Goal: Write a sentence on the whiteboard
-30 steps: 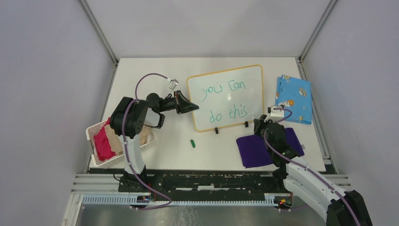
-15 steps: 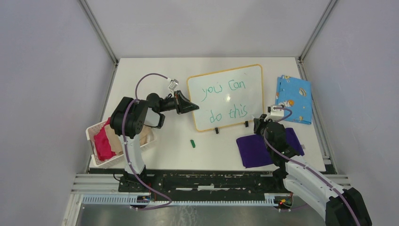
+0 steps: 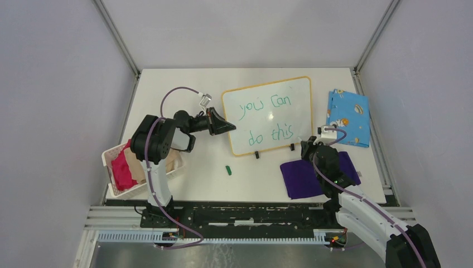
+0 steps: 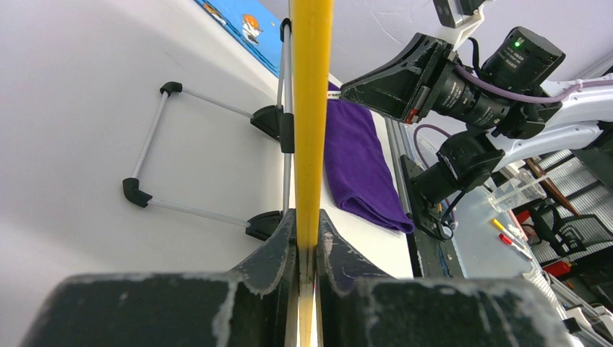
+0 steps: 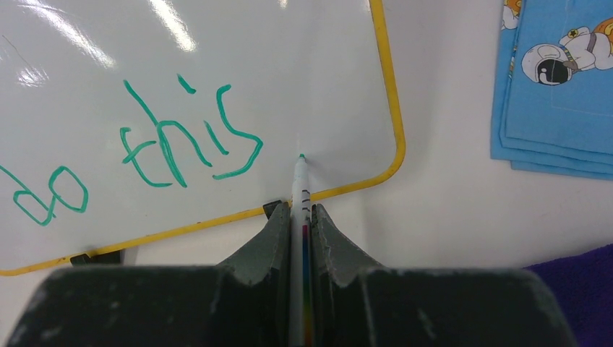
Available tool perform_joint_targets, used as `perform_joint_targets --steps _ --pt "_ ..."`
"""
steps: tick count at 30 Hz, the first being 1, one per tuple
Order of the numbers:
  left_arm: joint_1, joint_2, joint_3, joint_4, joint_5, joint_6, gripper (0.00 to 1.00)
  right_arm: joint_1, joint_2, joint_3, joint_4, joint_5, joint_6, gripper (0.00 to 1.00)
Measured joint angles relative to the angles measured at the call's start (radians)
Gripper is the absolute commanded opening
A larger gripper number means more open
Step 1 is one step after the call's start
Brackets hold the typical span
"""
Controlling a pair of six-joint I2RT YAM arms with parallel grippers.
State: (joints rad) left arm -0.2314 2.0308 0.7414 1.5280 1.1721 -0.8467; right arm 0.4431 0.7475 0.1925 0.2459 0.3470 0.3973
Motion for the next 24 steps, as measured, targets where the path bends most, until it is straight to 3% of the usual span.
perform_joint_targets --steps 14,24 --pt "0.0 0.0 0.0 0.0 0.0 0.0 0.02 0.0 -0.018 -0.005 -0.016 -0.007 0.0 0.0" --pt "0.0 0.0 0.0 0.0 0.0 0.0 0.02 -0.001 -0.163 0.031 -0.126 -0.034 -0.001 0.0"
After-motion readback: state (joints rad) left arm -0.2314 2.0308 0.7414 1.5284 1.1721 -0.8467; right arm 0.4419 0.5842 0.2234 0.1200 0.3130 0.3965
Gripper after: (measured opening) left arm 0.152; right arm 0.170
